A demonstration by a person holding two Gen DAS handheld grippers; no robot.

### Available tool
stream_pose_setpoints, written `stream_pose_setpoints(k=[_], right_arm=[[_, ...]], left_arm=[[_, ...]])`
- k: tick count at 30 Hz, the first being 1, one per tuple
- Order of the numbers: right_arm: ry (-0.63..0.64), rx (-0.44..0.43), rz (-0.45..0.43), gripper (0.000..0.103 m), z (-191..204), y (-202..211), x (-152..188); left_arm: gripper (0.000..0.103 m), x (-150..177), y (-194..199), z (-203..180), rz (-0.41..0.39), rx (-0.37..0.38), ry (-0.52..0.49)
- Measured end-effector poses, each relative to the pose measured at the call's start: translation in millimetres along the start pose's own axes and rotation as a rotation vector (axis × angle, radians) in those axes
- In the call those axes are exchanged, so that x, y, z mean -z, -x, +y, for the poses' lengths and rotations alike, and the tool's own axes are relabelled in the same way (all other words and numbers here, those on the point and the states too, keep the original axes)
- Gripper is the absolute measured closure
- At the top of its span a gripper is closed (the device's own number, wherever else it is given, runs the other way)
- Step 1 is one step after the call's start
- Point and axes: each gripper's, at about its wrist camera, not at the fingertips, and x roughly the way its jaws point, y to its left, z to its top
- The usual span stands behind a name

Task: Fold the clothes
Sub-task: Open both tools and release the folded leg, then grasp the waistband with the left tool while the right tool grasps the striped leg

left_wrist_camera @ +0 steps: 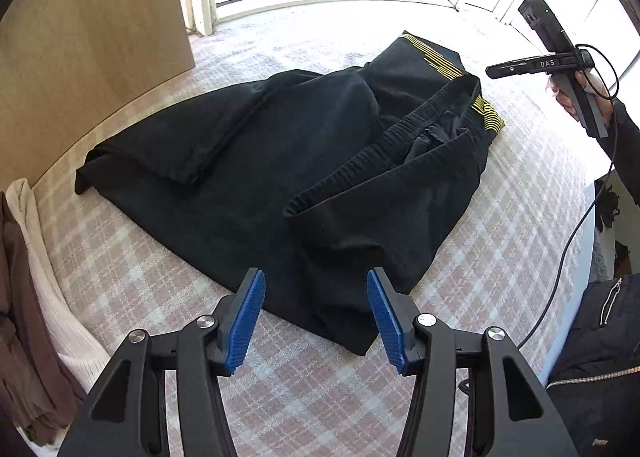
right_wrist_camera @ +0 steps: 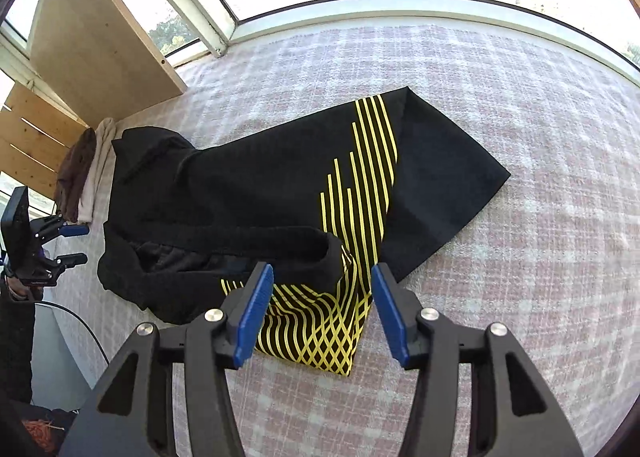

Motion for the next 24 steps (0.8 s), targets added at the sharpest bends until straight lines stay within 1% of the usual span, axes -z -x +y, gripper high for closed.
stream_pose_setpoints(k=[3, 6, 10, 11, 13, 15, 17, 19, 22, 24], right_arm=[[0.009, -0.037, 0.021, 0.052, -7.2, 9.2, 20.6], [0.037, -0.009, 0.031, 0.052, -7.1, 8.4, 27.4], [0.087, 0.006, 0.047, 0.052, -4.6, 6.2, 37.1], [0.107, 0.012, 0.049, 0.052, -2.0, 3.1, 36.8], [0.173, 0.033, 0.041, 0.052, 5.0, -0.2, 37.4], [0.268, 0.07, 0.029, 0.052, 13.7, -3.0, 39.0], [0.363, 0.101, 0.024, 0.052, 21.0, -9.8, 38.9], [0.43, 0.108, 0.02, 0.052, 22.5, -15.1, 38.1], [0.465, 0.083, 0.035, 0.052, 21.8, -23.0, 30.2], [0.471, 0.024, 0.017, 0.052, 23.1, -22.4, 22.8]], left_arm=[[0.052, -13.6, -18.9, -2.1, 0.047, -0.017, -0.043], [0.052, -22.6, -31.0, 2.1, 0.07, -0.021, -0.047], [0.052, -29.4, -37.7, 7.8, 0.078, 0.025, -0.03], [0.055, -30.5, -38.9, 8.5, 0.081, 0.039, -0.028], [0.068, -30.6, -39.7, 5.1, 0.087, 0.056, -0.045], [0.09, -28.9, -37.9, 0.2, 0.085, 0.054, -0.072], [0.092, -27.9, -35.1, 1.0, 0.078, 0.063, -0.065], [0.094, -27.6, -32.6, 6.0, 0.077, 0.081, -0.042], [0.094, -27.3, -30.4, 19.4, 0.077, 0.067, 0.008], [0.094, -26.3, -29.6, 28.8, 0.074, 0.065, 0.044]])
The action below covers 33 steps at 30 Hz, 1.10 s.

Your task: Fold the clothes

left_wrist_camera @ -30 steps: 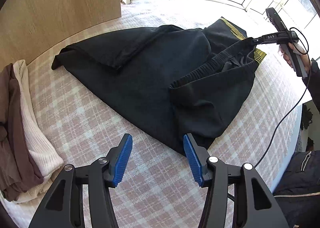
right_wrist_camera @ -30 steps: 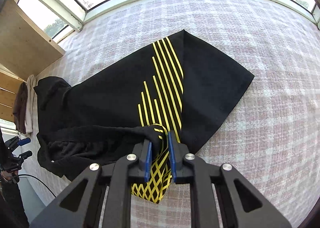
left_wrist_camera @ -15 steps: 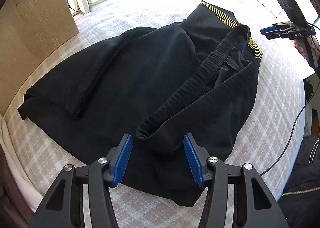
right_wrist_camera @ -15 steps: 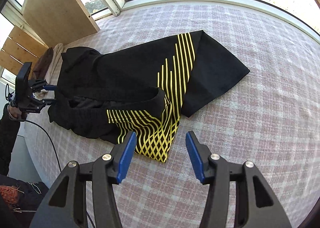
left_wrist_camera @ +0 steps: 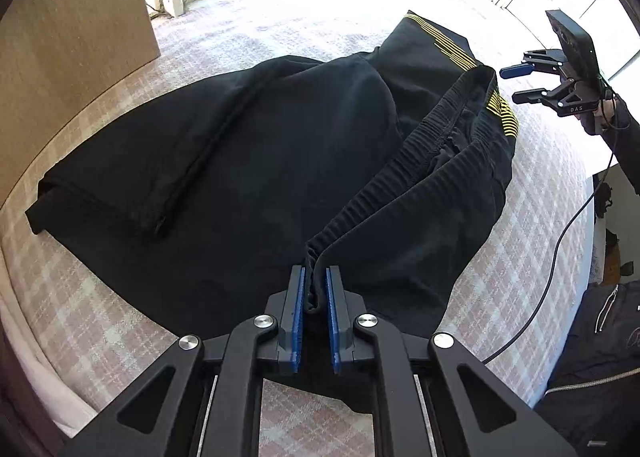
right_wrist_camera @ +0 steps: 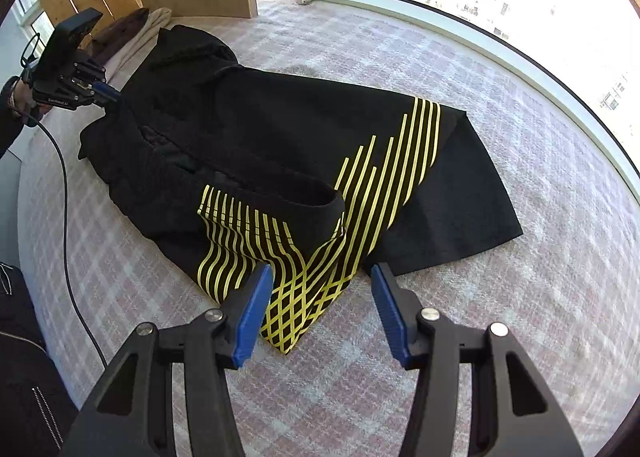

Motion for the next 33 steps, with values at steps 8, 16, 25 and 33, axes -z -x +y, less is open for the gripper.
stream_pose_setpoints(k=[8, 16, 25, 33], right_arm=[[0.13, -0.058, 0.087, 0.052, 7.1, -22.7, -31.2], [0.029, -0.102, 0.177, 0.071, -5.5, -47.4, -43.2], [0.0, -0.019, -0.064, 0.095, 28.3, 39.1, -28.1], [-0.057, 0.107, -0.352, 0.095, 54.8, 167.4, -42.1]], left_arm=[[0.094, -0.8, -5.0, 7.3, 0.025, -0.001, 0.01], [0.094, 0.1, -6.2, 8.6, 0.029, 0.003, 0.018], [0.095, 15.9, 45.5, -19.6, -0.116, -0.021, 0.009], [0.095, 12.5, 147.1, -52.1, -0.327, -0.071, -0.05]])
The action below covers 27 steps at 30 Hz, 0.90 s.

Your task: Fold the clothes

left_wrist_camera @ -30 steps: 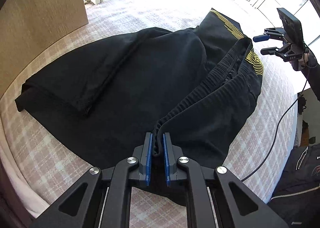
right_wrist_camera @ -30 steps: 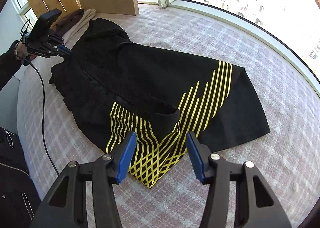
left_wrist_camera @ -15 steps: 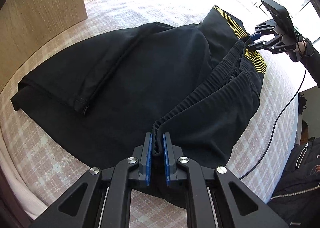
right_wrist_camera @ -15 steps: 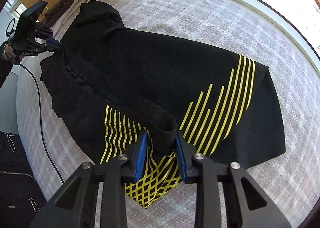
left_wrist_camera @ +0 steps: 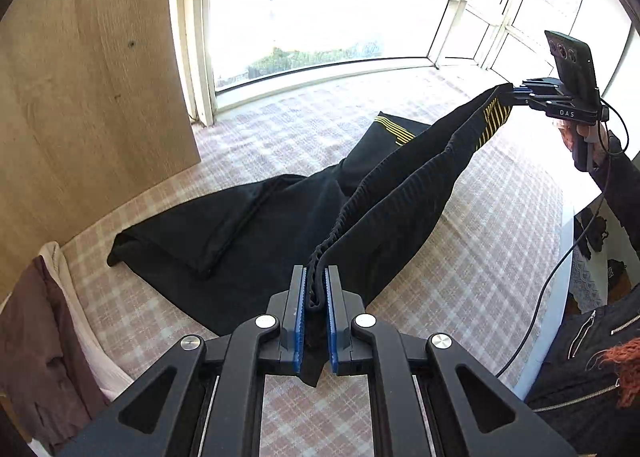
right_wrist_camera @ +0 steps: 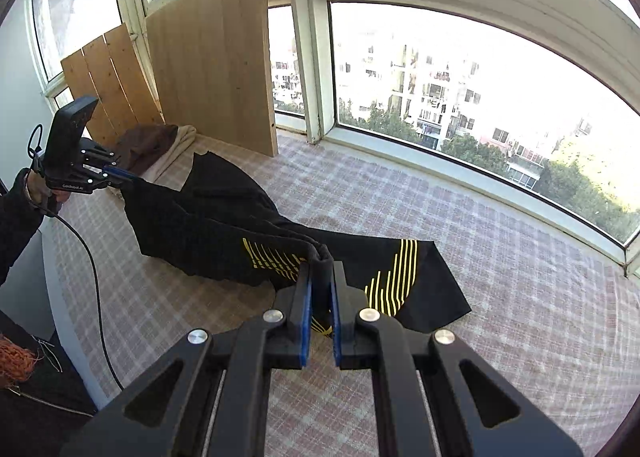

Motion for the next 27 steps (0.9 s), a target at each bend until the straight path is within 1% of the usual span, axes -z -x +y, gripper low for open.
stream_pose_setpoints(k=[3, 4, 6, 7, 10, 13, 15, 17, 19, 22, 24, 27], right_arm=[[-0.023, 0.045, -0.072, 0.095, -2.3, 25.9, -36.0], [-0.031, 0.064, -0.091, 0.095, -3.8, 32.5, -48.8], [-0.023, 0.128, -0.112, 0.095, -3.5, 38.8, -76.6], [-0.026, 0.142, -0.127, 0.095, -1.6, 45.2, -91.3], [-0.007, 0.173, -0.218, 0.095, 15.4, 82.3, -126.2], [0.039, 0.189, -0.308, 0.095, 38.7, 140.1, -142.8], [0.038, 0.194, -0.338, 0.095, 49.1, 173.0, -147.8], [0.036, 0.187, -0.369, 0.095, 57.0, 201.1, -150.2], [0.036, 0.178, -0.398, 0.095, 63.3, 224.5, -151.4], [0.044, 0.179, -0.391, 0.095, 66.7, 230.6, -157.2], [0.037, 0.181, -0.357, 0.095, 59.6, 219.8, -160.7], [0.016, 0.173, -0.301, 0.095, 39.0, 186.8, -164.4]], left_arm=[[0.095, -32.1, 37.2, -4.3, -0.066, -0.038, -0.057], [0.095, -47.1, 50.2, -1.9, -0.079, -0.059, -0.063], [0.095, -81.4, 74.2, 4.5, -0.101, -0.111, -0.064], [0.095, -96.6, 89.1, 4.8, -0.121, -0.136, -0.068], [0.095, -134.2, 141.8, -3.4, -0.206, -0.197, -0.094], [0.095, -149.1, 197.8, -23.8, -0.277, -0.231, -0.157], [0.095, -152.0, 229.6, -37.6, -0.309, -0.256, -0.202], [0.095, -154.6, 255.2, -45.2, -0.334, -0.246, -0.228], [0.095, -157.5, 267.4, -48.8, -0.348, -0.25, -0.239], [0.095, -164.5, 272.7, -51.5, -0.337, -0.258, -0.252], [0.095, -171.6, 262.4, -46.8, -0.317, -0.252, -0.243], [0.095, -183.8, 230.9, -32.2, -0.269, -0.242, -0.212]])
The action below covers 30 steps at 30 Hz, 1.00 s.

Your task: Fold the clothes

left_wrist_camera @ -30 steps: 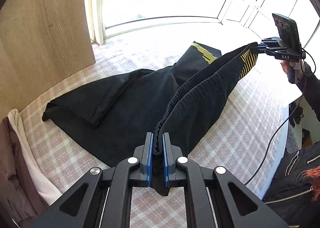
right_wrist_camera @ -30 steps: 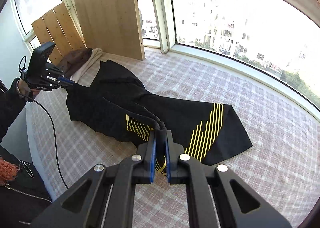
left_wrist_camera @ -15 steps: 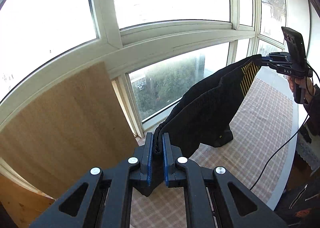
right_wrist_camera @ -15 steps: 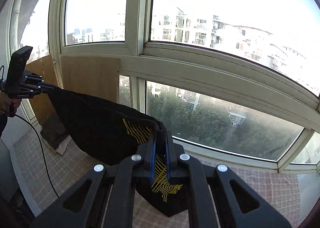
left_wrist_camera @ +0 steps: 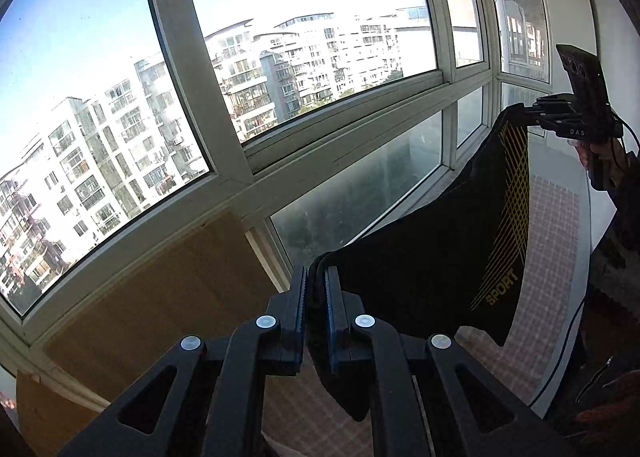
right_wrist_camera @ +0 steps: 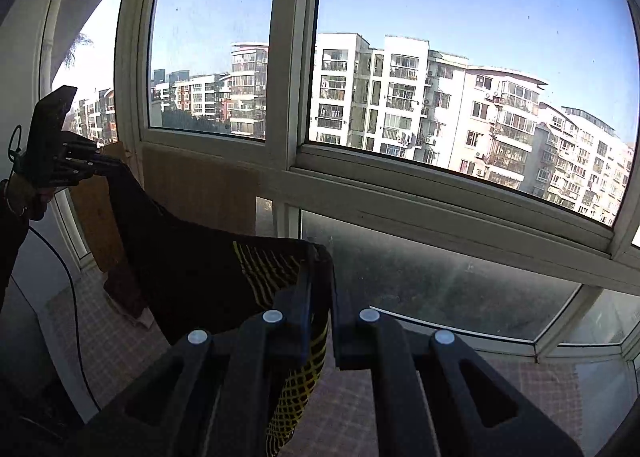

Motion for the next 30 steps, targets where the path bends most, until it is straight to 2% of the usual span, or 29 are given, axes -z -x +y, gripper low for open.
stream_pose_setpoints(k=[3, 6, 8, 11, 13, 15, 17, 19, 22, 26, 28, 30], right_arm=[[-0.046, -0.015, 0.047, 0.095, -21.5, -40.5, 5.4], [-0.073, 0.001, 0.076, 0.095, -41.3, -70.2, 3.3], [-0.062, 0.009, 0.055, 0.095, -45.4, -70.6, -6.8], [-0.044, 0.004, 0.01, 0.095, -42.5, -51.0, -24.1], [-0.009, 0.003, -0.018, 0.095, -34.2, -27.2, -27.4], [-0.004, -0.022, -0.025, 0.095, -24.9, -3.9, -14.2], [-0.002, -0.048, -0.022, 0.095, -13.7, 17.8, 6.5], [0.017, -0.058, 0.003, 0.095, 5.6, 32.2, 45.3], [-0.042, -0.113, 0.063, 0.095, 31.1, 41.3, 117.9], [-0.149, -0.116, 0.21, 0.095, 67.7, 29.4, 239.2], [-0.252, -0.13, 0.327, 0.095, 82.1, 10.4, 307.7], [-0.312, -0.121, 0.452, 0.095, 97.8, -7.8, 371.1]], left_arm=[[0.095, -2.4, -40.8, 12.6, 0.041, 0.008, 0.028], [0.095, -12.2, -62.8, 20.9, 0.051, 0.009, 0.055], [0.095, -23.7, -59.0, 21.7, 0.028, 0.003, 0.053], [0.095, -39.5, -31.2, 15.7, -0.033, -0.015, 0.019], [0.095, -38.6, -4.1, 6.0, -0.081, -0.032, -0.013], [0.095, -26.8, 23.3, -8.1, -0.127, -0.044, -0.052], [0.095, 1.8, 43.2, -28.5, -0.154, -0.044, -0.092], [0.095, 40.4, 54.2, -53.1, -0.158, -0.014, -0.126], [0.095, 116.2, 46.8, -101.5, -0.082, 0.031, -0.167], [0.095, 230.1, 8.2, -164.4, 0.077, 0.239, -0.163], [0.095, 291.6, -30.5, -193.3, 0.224, 0.352, -0.125], [0.095, 348.8, -67.6, -217.7, 0.367, 0.425, -0.082]])
